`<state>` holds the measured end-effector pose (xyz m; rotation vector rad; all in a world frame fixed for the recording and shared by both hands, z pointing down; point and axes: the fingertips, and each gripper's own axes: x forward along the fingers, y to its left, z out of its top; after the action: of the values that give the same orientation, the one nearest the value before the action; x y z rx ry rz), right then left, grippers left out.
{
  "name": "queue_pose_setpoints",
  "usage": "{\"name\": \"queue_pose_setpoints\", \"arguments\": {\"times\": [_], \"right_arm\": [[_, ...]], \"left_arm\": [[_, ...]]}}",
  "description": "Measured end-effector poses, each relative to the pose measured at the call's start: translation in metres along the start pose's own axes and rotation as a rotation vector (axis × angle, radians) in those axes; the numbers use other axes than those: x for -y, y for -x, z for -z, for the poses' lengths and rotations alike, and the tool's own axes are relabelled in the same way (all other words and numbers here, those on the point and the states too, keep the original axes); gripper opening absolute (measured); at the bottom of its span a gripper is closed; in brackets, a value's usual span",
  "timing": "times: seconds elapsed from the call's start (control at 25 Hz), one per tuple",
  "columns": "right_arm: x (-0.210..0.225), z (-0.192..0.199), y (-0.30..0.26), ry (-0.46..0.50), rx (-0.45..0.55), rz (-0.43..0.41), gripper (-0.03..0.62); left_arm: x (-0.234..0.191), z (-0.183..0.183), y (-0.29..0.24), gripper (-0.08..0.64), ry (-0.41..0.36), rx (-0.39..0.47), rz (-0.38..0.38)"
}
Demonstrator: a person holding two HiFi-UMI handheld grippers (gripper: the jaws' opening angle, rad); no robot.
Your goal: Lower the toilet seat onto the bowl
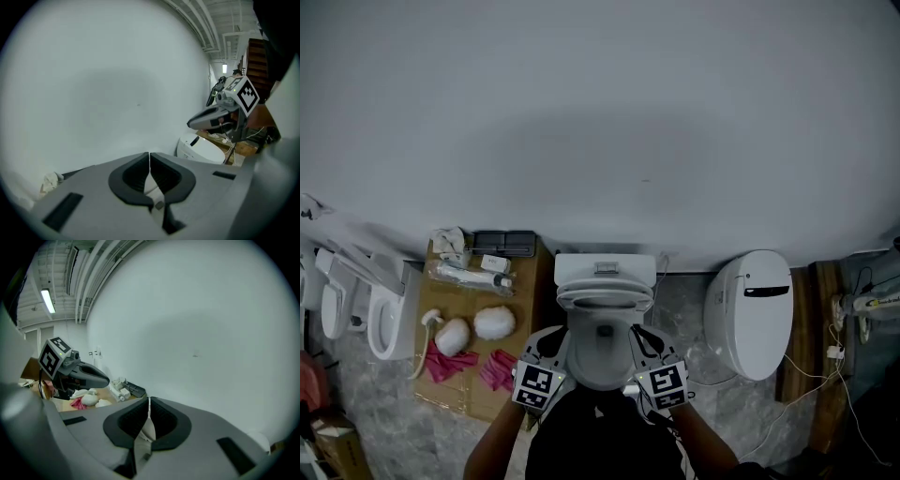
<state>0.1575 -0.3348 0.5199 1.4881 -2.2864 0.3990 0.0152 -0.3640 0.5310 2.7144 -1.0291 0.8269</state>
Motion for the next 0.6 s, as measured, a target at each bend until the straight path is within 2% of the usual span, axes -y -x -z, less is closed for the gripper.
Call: {"name": "queue_pose_setpoints", "arguments": {"times": [0.24,0.36,0.48,0.6], "right_arm": [[0.006,0.028,-0.038,0.109,-0.155,-0.061,0.032],[0.005,0.045,-0.057,0.177,-0.256,-0.107,0.034],[0.007,0.062,-0.08,0.249,-0.328,-0.123,0.04],[0.014,0.08,-0.102,0.313,-0.396,-0.122,0.069]], "left_arm": [[-0.016,0.033,-0.045,0.022,-0.061,-0.087,0.066],[-0.017,0.044,-0.067,0.116,-0.155,-0.124,0.112],[-0.021,0.059,-0.086,0.12,-0.245,-0.159,0.145],[-0.026,0.075,-0.106,0.12,-0.302,-0.205,0.163]]}}
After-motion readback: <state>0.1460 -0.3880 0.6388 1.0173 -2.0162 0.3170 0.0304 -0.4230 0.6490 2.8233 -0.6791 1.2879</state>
